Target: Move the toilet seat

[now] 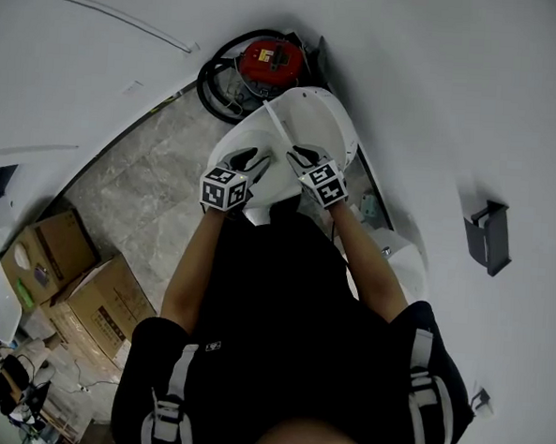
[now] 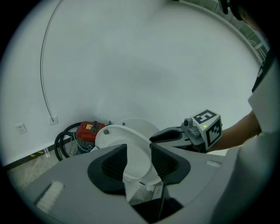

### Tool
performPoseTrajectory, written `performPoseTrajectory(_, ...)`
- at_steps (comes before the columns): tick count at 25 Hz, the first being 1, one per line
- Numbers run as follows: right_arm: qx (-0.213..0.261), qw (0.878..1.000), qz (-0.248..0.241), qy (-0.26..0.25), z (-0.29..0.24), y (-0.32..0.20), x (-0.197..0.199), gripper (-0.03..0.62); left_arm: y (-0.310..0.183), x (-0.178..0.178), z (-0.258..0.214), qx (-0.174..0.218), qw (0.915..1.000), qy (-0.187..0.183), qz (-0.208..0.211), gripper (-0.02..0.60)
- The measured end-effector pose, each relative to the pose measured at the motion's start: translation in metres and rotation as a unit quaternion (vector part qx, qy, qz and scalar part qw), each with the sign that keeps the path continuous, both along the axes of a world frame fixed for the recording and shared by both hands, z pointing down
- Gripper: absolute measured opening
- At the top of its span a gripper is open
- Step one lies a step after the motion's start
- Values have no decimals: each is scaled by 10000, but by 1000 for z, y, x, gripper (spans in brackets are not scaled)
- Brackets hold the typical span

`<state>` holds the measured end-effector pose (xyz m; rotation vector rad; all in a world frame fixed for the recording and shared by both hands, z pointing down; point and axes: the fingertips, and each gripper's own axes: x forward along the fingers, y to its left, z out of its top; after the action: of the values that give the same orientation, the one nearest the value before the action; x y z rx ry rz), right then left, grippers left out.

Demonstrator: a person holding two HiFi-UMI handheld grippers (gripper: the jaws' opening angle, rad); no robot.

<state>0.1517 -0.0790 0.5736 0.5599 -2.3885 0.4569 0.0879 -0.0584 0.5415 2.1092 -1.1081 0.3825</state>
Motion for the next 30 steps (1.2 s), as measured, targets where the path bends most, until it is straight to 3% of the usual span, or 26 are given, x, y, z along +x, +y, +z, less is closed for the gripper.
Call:
performPoseTrajectory(9,83,9993,357,-13,-4,-26,32,77,10,9,-16,223,9995,-207,6,172)
performPoseTrajectory(24,174,9966,799,-68,-1,-59,74,69,20,8,-19,295,9981,-214,-505,164)
performPoseTrajectory(30,361,9944,987,146,1,-70,87,66,24,4,-22,308,9973,-231,-633,156)
